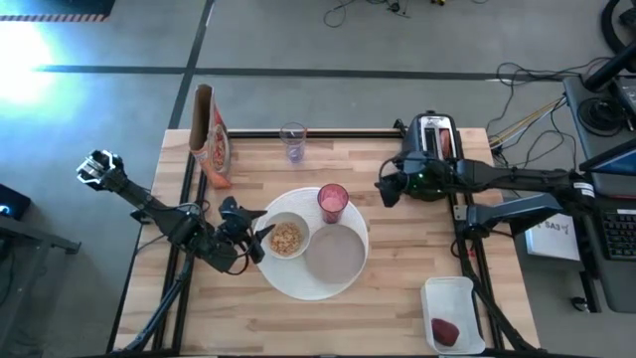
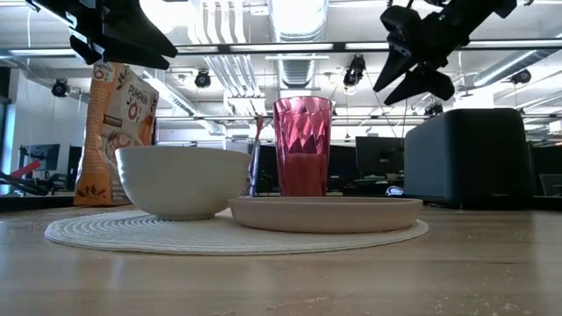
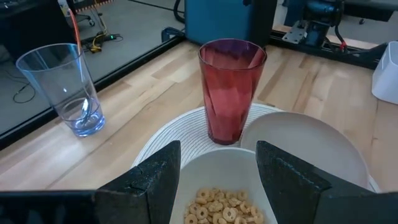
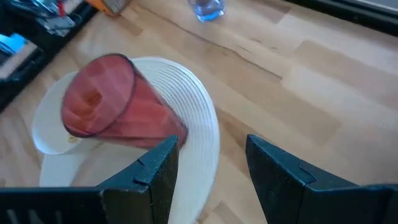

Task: Arrange a breakfast setting
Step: Put the brown toasted bread on the gray plate

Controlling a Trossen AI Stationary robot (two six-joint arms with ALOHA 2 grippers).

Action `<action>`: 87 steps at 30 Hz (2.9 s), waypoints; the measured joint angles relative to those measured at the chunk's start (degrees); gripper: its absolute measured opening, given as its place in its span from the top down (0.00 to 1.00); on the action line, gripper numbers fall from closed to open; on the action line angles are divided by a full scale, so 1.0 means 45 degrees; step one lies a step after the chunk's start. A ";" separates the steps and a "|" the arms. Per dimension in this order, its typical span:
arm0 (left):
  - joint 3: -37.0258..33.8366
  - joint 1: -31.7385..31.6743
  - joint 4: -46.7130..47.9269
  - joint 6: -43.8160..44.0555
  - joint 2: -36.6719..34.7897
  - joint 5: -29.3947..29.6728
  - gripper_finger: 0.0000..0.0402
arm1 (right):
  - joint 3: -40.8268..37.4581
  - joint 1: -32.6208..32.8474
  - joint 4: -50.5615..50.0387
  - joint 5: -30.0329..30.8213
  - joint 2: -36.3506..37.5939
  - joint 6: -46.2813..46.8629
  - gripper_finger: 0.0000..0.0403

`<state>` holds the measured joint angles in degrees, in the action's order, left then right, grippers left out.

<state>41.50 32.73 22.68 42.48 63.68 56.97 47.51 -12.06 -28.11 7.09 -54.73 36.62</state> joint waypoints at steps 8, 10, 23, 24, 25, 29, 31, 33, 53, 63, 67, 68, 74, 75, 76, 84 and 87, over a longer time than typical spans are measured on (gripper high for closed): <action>-0.0005 0.0000 0.0002 0.0009 0.0000 0.0015 0.52 | 0.2490 -0.0444 -0.4254 0.1900 -0.0222 -0.0423 0.56; -0.0005 0.0000 0.0000 0.0039 0.0000 0.0015 0.52 | 0.3193 -0.0594 -0.6000 0.3163 -0.0222 0.0323 0.56; -0.0008 0.0000 -0.0063 0.0049 0.0000 0.0015 0.52 | 0.5017 -0.3276 -1.1739 0.5425 -0.0562 0.2612 0.56; -0.0006 0.0000 -0.0064 0.0049 0.0000 0.0015 0.52 | 0.5017 -0.3576 -1.1681 0.5423 -0.0680 0.2349 0.56; -0.0010 0.0000 -0.0068 0.0049 0.0000 0.0015 0.52 | 0.5022 -0.3879 -1.1667 0.5425 -0.0809 0.2082 0.56; -0.0010 0.0000 -0.0073 0.0025 0.0000 0.0010 0.52 | 0.5022 -0.5110 -1.1688 0.5424 -0.1299 0.1308 0.56; -0.0010 0.0000 -0.0073 0.0016 0.0000 0.0010 0.52 | 0.5022 -0.5647 -1.1684 0.5375 -0.1564 0.0954 0.56; -0.0010 0.0000 -0.0047 0.0010 0.0000 0.0010 0.52 | 0.5022 -0.6068 -1.1680 0.5183 -0.1835 0.0674 0.56; -0.0170 0.0000 0.0299 0.0008 -0.0005 -0.0136 0.52 | 0.5017 -0.7838 -1.0783 0.4793 -0.3589 -0.0125 0.56; -0.0345 0.0000 0.0306 0.0101 -0.0005 -0.0136 0.52 | 0.5022 -0.7833 -1.0475 0.4719 -0.3891 -0.0385 0.70; -0.0345 0.0000 0.0306 0.0100 -0.0005 -0.0135 0.52 | 0.5022 -0.7833 -1.0387 0.4488 -0.3819 -0.0481 0.76; -0.0345 0.0000 0.0301 0.0102 -0.0005 -0.0131 0.52 | 0.5022 -0.7833 -1.0376 0.4436 -0.3816 -0.0482 0.77; -0.0345 0.0000 0.0306 0.0102 -0.0005 -0.0131 0.52 | 0.5022 -0.7828 -1.0370 0.4310 -0.3772 -0.0696 0.83; -0.0345 0.0000 0.0305 0.0102 -0.0005 -0.0131 0.52 | 0.5022 -0.7828 -1.0377 0.4271 -0.3743 -0.0723 0.83; -0.0345 0.0000 0.0301 0.0102 -0.0005 -0.0131 0.52 | 0.5021 -0.7828 -1.0376 0.4205 -0.3704 -0.0744 0.84; -0.0345 0.0000 0.0301 0.0102 -0.0005 -0.0126 0.52 | 0.5107 -0.7855 -1.0401 0.3612 -0.3090 -0.1355 0.85; -0.0345 0.0000 0.0301 0.0107 -0.0005 -0.0126 0.52 | 0.5376 -0.7901 -1.0426 0.3153 -0.2882 -0.1588 0.85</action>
<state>39.94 32.73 24.03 42.96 63.66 56.40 71.70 -47.62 -75.02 21.28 -67.70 29.47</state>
